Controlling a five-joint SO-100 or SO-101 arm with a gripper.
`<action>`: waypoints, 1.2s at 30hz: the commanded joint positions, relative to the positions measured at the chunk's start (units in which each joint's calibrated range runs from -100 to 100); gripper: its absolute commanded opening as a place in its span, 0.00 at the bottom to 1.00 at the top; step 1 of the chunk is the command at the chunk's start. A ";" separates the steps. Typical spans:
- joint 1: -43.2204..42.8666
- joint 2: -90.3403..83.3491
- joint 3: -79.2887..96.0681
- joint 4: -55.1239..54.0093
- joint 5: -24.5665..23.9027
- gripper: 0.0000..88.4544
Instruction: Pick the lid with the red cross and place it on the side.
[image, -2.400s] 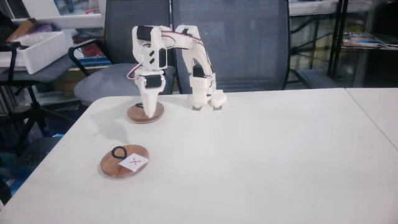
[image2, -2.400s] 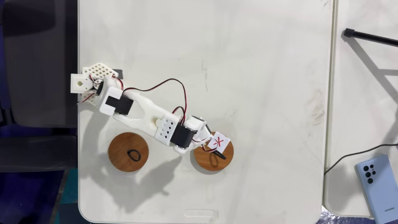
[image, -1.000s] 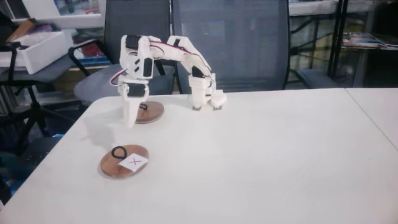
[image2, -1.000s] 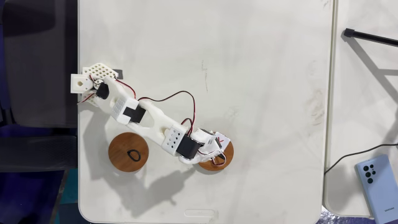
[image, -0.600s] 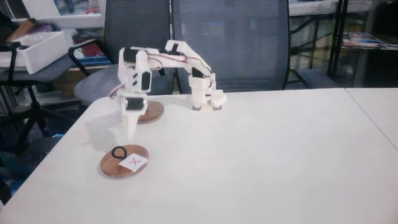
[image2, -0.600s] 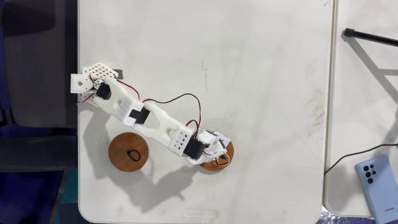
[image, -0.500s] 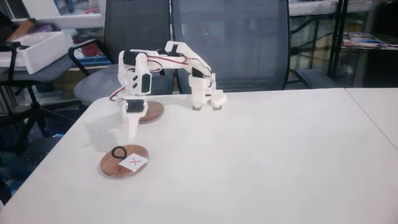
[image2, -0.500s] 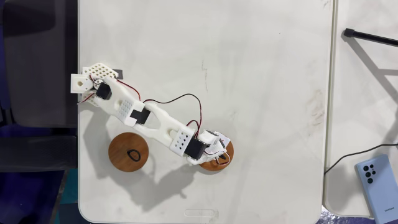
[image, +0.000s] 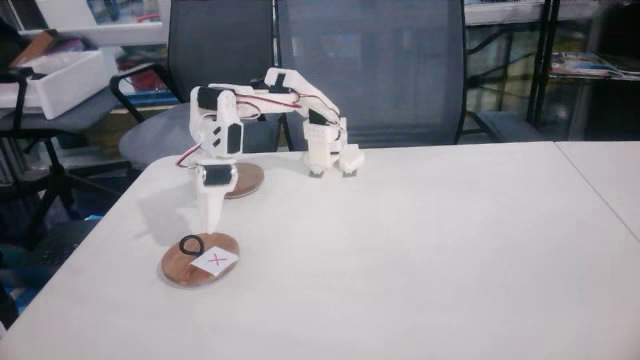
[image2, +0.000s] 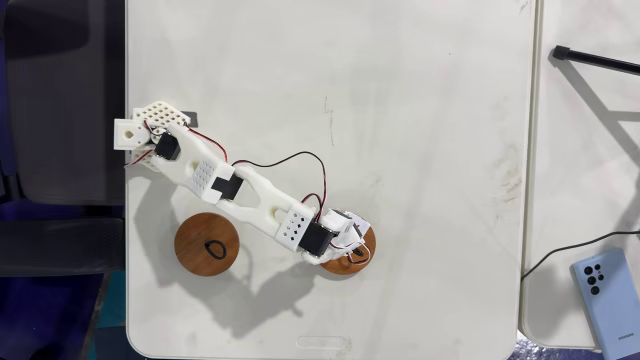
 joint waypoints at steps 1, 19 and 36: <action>-0.09 -0.39 -1.73 -0.61 0.24 0.12; 0.14 -0.30 -1.73 -4.12 0.19 0.21; 4.94 -0.30 -0.74 -6.09 0.68 0.21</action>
